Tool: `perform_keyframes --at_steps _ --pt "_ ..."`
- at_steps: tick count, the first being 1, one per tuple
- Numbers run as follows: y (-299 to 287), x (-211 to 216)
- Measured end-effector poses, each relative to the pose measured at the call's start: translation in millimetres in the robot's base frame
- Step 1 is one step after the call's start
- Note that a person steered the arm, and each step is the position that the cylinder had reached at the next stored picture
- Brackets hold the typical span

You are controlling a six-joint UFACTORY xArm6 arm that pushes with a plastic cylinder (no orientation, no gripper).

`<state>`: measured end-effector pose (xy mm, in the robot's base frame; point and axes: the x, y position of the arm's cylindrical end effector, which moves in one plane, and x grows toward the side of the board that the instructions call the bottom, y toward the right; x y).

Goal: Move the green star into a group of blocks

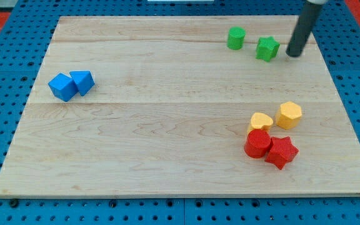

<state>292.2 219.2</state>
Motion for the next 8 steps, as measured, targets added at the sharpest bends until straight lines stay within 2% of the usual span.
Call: perform_keyframes --at_steps 1,2,3,5,6,7,8 --pt "-71 -11" --pt "-133 33" --pt "-155 78" --pt "-188 38" --pt "-140 25" --pt "-125 27" --pt "-92 68"
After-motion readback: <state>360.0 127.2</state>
